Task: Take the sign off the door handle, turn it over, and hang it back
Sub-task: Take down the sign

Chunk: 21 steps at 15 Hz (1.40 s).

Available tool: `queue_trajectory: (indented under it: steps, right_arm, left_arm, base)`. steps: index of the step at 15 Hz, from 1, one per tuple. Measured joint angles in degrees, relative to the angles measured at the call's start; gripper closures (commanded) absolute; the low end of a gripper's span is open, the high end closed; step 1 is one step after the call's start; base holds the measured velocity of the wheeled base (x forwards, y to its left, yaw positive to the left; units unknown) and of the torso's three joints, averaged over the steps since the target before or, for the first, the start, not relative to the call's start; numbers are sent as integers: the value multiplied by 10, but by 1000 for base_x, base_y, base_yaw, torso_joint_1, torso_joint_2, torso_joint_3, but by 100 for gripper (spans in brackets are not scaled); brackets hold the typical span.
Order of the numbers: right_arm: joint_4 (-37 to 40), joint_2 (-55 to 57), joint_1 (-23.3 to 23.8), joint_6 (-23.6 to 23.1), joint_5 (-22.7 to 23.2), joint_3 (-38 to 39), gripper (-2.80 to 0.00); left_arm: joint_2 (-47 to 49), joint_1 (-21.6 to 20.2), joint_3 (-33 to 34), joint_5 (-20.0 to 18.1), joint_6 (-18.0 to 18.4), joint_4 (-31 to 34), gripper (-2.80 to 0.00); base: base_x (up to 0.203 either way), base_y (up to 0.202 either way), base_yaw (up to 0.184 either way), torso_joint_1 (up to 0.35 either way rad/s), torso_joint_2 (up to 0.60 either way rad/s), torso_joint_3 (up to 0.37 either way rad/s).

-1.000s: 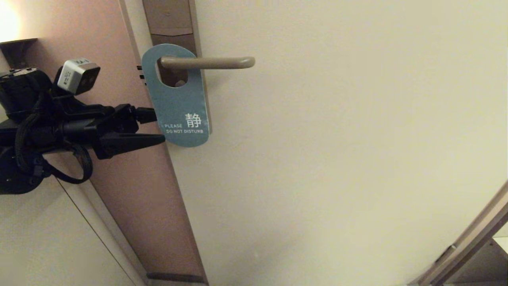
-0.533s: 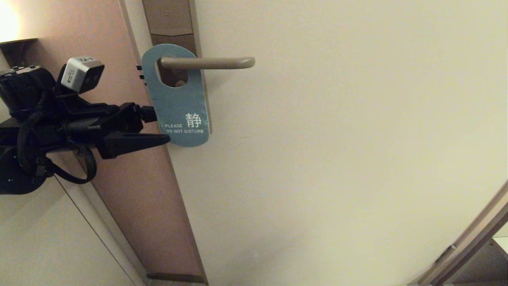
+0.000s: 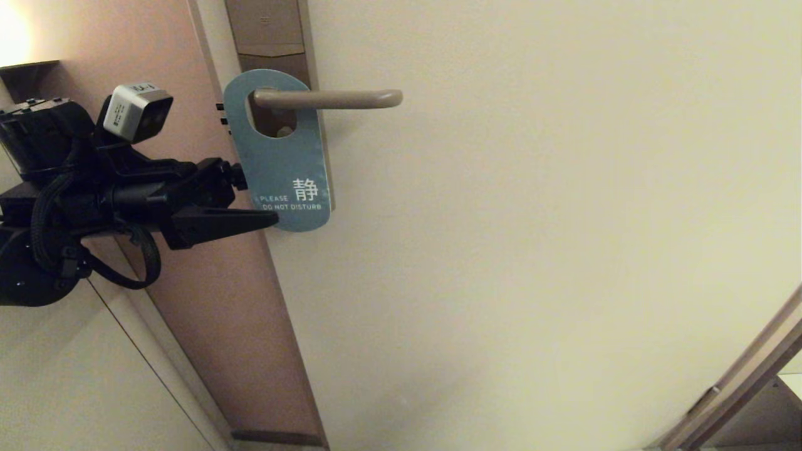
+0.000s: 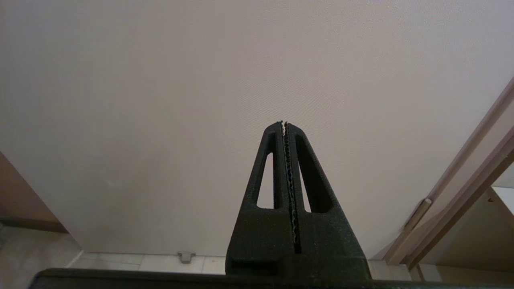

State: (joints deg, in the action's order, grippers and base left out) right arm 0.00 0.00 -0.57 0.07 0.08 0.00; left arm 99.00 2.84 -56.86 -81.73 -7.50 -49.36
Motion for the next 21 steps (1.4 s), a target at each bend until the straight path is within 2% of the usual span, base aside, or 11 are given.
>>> queue_trajectory:
  steps: [7,16,21]
  right_arm:
    - [0,0,0,0,0,0,0]
    - [0,0,0,0,0,0,0]
    - [0,0,0,0,0,0,0]
  left_arm:
    - [-3,1,-1,0,0,1,-280]
    - [-25,-66,2,-3,0,1,-280]
    - [-29,-71,3,-2,0,1,-280]
  base:
    - [0,0,0,0,0,0]
    - [0,0,0,0,0,0]
    - [0,0,0,0,0,0]
